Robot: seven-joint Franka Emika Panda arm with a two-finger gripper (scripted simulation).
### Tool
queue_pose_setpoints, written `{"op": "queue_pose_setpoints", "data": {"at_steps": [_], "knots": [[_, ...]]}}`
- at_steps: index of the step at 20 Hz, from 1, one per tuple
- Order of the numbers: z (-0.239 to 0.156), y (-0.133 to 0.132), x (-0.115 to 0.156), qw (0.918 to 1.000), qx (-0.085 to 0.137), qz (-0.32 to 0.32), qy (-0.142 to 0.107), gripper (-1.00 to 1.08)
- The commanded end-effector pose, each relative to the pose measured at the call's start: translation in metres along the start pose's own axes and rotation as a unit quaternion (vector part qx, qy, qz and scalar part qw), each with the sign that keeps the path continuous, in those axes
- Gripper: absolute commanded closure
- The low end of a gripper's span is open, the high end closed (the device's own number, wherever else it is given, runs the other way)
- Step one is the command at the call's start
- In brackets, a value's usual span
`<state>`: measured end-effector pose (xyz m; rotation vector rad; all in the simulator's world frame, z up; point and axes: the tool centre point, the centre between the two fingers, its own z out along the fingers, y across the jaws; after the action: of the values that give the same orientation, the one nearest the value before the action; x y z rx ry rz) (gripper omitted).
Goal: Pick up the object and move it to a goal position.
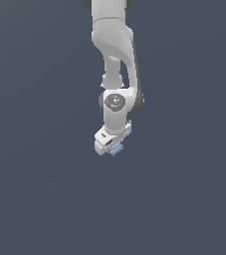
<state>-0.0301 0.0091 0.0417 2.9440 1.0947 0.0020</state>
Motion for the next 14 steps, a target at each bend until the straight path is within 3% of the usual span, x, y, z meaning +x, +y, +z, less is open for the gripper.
{"op": "queue_pose_setpoints", "data": {"at_steps": [1,14], "knots": [[0.0011,-0.0005,-0.0002,1.0,0.001,0.0,-0.001,1.08],[-0.0077,-0.0059,-0.0046,1.0,0.0,0.0,0.0,1.08]]}}
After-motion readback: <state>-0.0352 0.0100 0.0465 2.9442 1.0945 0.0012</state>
